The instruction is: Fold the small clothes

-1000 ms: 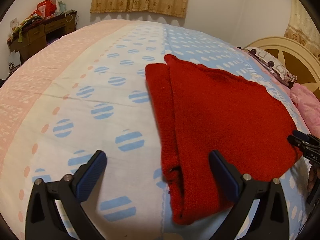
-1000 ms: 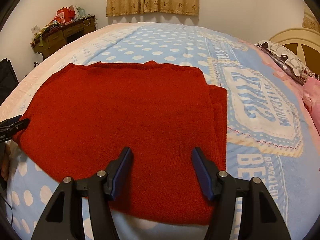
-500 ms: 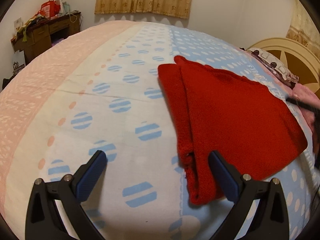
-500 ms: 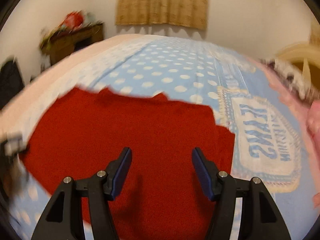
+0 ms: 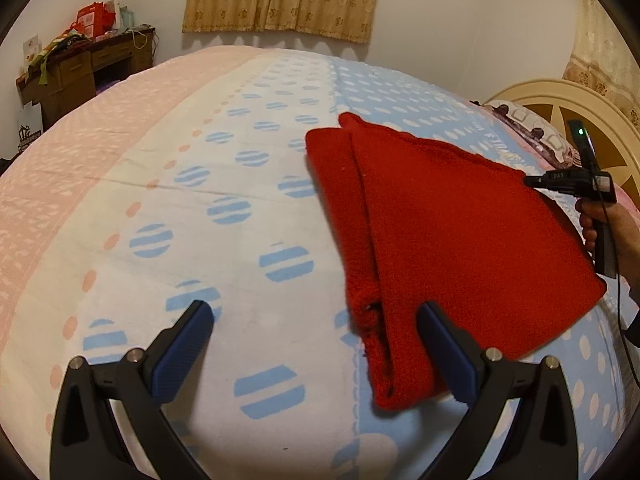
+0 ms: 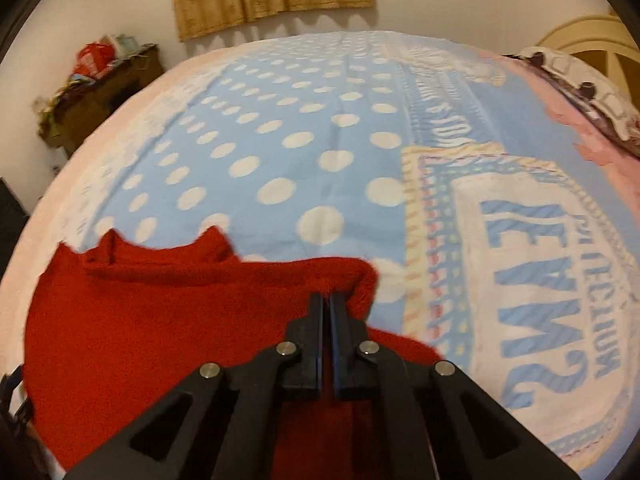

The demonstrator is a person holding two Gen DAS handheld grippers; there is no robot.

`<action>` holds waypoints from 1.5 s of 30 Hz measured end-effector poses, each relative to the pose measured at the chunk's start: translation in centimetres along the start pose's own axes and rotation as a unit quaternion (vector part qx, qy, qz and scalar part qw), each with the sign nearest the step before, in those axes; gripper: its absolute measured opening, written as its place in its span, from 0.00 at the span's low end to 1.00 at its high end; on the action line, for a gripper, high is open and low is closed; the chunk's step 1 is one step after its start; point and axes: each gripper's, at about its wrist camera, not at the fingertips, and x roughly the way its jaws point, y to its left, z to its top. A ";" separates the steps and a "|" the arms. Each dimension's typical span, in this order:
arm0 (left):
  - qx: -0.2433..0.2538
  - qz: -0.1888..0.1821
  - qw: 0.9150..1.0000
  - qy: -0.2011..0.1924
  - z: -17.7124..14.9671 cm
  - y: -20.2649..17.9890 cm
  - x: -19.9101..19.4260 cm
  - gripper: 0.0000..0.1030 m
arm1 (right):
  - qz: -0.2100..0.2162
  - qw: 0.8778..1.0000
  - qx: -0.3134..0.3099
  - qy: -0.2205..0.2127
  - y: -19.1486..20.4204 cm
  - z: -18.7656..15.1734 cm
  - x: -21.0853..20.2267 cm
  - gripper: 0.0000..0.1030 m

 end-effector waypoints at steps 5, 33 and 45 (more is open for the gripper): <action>-0.002 -0.003 1.000 -0.002 0.0 0.3 -0.2 1.00 | 0.025 1.000 -0.003 0.002 -0.3 0.0 -0.1 0.03; -0.033 0.000 0.999 -0.001 4.0 3.5 -2.3 1.00 | 0.044 0.963 -0.239 -0.118 17.3 -16.7 -15.9 0.75; -0.007 -0.004 1.000 0.019 7.6 3.8 0.7 1.00 | 0.059 0.918 -0.360 -0.155 29.1 -21.0 -15.6 0.75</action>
